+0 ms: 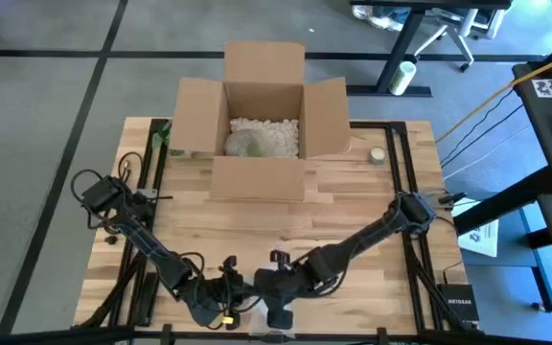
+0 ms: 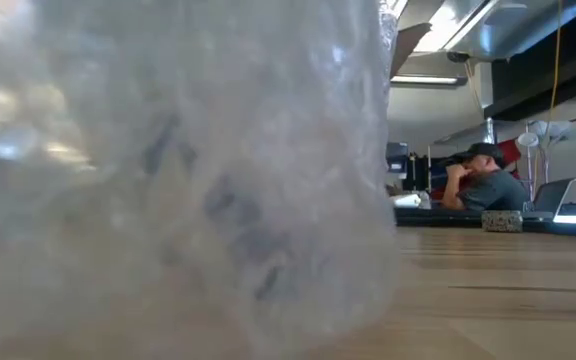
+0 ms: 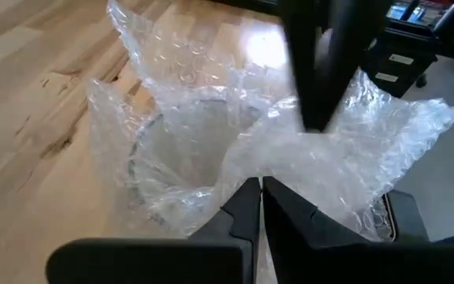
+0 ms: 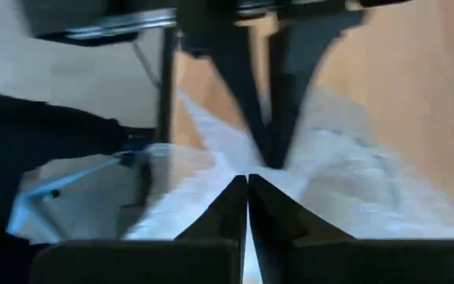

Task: Wrap mug
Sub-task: Wrap the blue mug with the bubble wrap

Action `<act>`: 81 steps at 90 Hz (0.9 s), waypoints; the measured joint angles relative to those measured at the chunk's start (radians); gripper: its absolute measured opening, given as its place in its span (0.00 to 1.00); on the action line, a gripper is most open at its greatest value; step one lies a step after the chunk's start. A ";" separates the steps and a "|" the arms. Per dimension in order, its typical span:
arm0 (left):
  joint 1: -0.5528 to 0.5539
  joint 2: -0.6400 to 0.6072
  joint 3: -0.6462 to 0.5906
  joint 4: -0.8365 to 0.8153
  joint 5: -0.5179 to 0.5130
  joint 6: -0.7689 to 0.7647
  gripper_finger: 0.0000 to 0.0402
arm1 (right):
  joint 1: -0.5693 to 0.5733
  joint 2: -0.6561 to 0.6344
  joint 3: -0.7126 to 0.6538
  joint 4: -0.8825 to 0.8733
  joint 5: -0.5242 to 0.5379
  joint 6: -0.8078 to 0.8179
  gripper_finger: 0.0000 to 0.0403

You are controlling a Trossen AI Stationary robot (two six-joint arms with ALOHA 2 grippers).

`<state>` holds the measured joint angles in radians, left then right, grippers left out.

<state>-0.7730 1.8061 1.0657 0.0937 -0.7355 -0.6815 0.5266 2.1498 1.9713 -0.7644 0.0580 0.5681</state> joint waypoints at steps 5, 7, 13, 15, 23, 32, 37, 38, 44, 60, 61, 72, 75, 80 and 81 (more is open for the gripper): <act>0.001 0.000 0.000 0.000 0.000 -0.002 0.00 | 0.000 0.002 0.000 0.001 -0.006 0.001 0.00; 0.001 0.000 0.000 0.001 0.000 -0.002 0.00 | -0.002 0.007 0.000 0.002 -0.006 0.002 0.00; 0.001 0.000 -0.001 0.003 -0.001 0.000 0.00 | -0.003 0.022 0.001 0.001 -0.015 0.003 0.00; 0.001 -0.001 -0.001 0.003 -0.002 0.000 0.00 | -0.006 0.029 0.001 -0.003 -0.021 0.005 0.00; -0.002 -0.010 -0.002 -0.001 -0.006 0.012 0.00 | -0.020 0.063 0.001 -0.016 -0.050 0.028 0.00; -0.026 -0.027 -0.004 -0.016 -0.055 0.031 0.00 | -0.035 0.073 0.002 -0.017 -0.052 0.038 0.00; -0.047 -0.044 -0.004 -0.025 -0.088 0.035 0.00 | -0.043 0.075 0.001 -0.015 -0.052 0.040 0.00; -0.052 -0.049 -0.004 -0.028 -0.093 0.035 0.00 | -0.043 0.075 0.002 -0.014 -0.053 0.040 0.00; -0.081 -0.078 -0.004 -0.064 -0.122 0.026 0.00 | -0.051 0.075 0.001 -0.013 -0.055 0.054 0.00; -0.165 -0.121 -0.004 -0.149 -0.200 -0.045 0.00 | -0.077 0.077 0.011 -0.016 -0.070 0.060 0.00; -0.168 -0.121 -0.004 -0.152 -0.200 -0.050 0.00 | -0.078 0.077 0.011 -0.016 -0.071 0.060 0.00; -0.199 -0.111 -0.008 -0.225 -0.200 -0.181 0.00 | -0.094 0.077 0.011 -0.016 -0.078 0.080 0.00; -0.203 -0.104 -0.016 -0.243 -0.200 -0.219 0.00 | -0.097 0.077 0.011 -0.018 -0.079 0.081 0.00; -0.204 -0.093 -0.030 -0.269 -0.199 -0.283 0.00 | -0.104 0.082 0.012 -0.023 -0.084 0.080 0.00; -0.204 -0.090 -0.033 -0.269 -0.200 -0.292 0.00 | -0.105 0.086 0.013 -0.023 -0.086 0.079 0.00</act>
<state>-0.9769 1.7165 1.0328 -0.1755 -0.9350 -0.9736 0.4217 2.2358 1.9839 -0.7874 -0.0281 0.6475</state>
